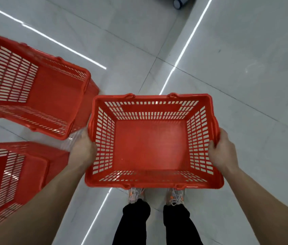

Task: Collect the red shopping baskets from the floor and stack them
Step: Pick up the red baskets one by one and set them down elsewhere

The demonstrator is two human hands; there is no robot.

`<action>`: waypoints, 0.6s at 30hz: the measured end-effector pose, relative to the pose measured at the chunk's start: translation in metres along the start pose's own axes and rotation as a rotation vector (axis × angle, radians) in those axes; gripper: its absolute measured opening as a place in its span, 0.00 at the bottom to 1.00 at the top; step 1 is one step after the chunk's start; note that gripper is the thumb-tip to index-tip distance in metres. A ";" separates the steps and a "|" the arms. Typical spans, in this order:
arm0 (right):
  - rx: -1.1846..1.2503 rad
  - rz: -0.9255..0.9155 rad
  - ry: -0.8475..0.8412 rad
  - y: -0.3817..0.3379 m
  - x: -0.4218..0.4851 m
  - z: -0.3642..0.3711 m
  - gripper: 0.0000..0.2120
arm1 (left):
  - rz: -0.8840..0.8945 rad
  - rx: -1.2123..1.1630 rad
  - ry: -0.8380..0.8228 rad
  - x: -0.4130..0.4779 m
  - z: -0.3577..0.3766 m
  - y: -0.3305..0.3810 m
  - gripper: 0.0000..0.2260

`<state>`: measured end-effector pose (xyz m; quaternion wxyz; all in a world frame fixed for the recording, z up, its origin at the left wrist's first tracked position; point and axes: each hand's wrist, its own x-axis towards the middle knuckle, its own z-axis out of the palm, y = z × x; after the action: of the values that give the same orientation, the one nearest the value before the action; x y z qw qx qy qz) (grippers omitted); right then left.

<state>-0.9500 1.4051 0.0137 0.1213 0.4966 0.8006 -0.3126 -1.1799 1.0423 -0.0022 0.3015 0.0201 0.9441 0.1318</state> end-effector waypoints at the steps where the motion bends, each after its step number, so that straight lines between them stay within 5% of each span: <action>1: -0.003 -0.025 -0.014 -0.012 -0.011 -0.020 0.21 | 0.007 -0.030 0.002 -0.017 -0.021 0.005 0.26; 9: -0.026 -0.130 -0.102 -0.125 -0.117 -0.198 0.18 | -0.196 -0.178 0.050 -0.208 -0.207 0.033 0.22; 18: -0.105 -0.583 -0.146 -0.252 -0.239 -0.291 0.15 | -0.461 -0.484 0.437 -0.469 -0.296 -0.020 0.26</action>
<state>-1.0218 1.3349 0.4559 0.1088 0.2151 0.9137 -0.3273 -0.9660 0.8974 0.4891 0.1111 -0.2925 0.9074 0.2805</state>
